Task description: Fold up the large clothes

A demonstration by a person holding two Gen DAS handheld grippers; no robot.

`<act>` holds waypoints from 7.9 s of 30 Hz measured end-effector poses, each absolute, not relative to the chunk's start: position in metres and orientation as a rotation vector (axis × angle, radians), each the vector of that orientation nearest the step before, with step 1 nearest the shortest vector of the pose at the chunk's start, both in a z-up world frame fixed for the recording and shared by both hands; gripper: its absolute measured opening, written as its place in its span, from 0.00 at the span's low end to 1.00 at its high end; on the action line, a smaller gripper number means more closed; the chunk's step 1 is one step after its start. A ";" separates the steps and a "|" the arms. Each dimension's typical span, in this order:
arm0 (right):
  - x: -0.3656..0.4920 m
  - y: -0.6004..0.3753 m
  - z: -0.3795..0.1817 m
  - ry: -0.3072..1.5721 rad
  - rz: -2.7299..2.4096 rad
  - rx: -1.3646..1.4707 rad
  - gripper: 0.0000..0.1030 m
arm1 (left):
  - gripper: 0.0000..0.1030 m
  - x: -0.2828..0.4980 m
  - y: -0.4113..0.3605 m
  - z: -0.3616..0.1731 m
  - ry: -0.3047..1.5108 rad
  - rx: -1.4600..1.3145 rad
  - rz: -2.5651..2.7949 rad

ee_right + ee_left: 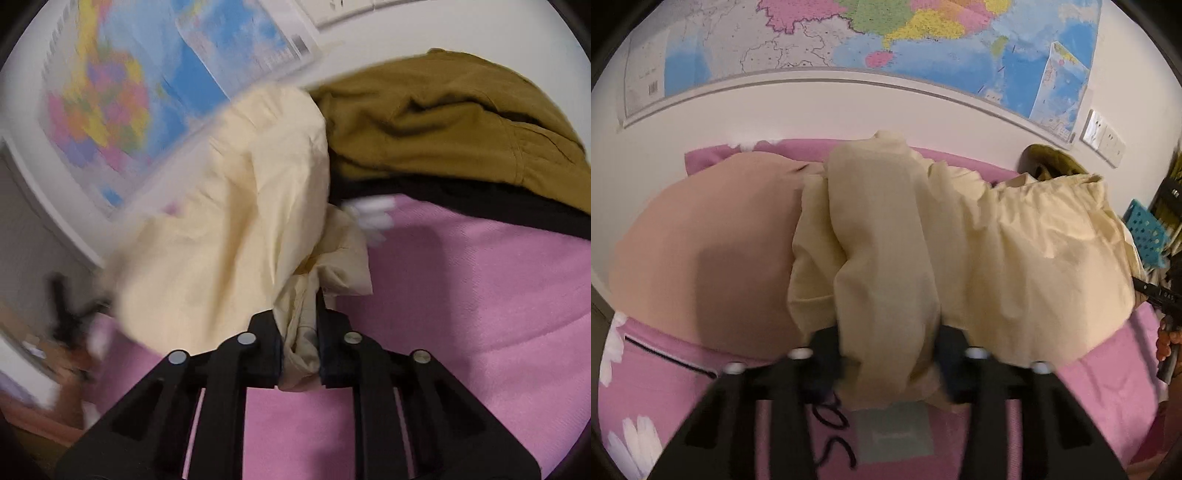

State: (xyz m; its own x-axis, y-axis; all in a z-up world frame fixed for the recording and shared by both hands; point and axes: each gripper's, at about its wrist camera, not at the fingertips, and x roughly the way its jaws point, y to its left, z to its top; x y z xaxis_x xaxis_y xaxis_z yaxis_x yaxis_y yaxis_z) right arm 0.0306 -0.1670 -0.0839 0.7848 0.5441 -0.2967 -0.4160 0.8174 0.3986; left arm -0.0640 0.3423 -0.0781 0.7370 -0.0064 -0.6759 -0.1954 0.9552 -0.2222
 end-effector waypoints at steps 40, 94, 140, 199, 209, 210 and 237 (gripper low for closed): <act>0.047 -0.097 -0.073 0.484 0.284 -0.079 0.06 | 0.35 -0.026 0.226 -0.076 0.882 -0.053 0.027; -0.037 -0.180 -0.084 0.337 0.258 0.174 0.50 | 0.59 -0.076 0.241 -0.065 0.745 -0.020 0.190; -0.079 0.064 -0.092 0.343 0.721 -0.402 0.63 | 0.64 -0.133 0.271 -0.091 0.781 -0.171 0.236; -0.051 0.046 -0.088 0.448 0.862 -0.174 0.52 | 0.76 -0.128 0.288 -0.126 0.697 -0.805 -0.278; -0.065 -0.097 -0.125 0.545 0.802 0.313 0.67 | 0.77 -0.102 0.278 -0.121 0.747 -0.773 -0.190; -0.066 -0.111 -0.132 0.558 0.787 0.361 0.68 | 0.79 -0.096 0.269 -0.118 0.762 -0.712 -0.164; 0.006 -0.153 -0.141 0.428 0.404 0.600 0.55 | 0.78 -0.064 0.228 -0.109 0.839 -0.475 -0.044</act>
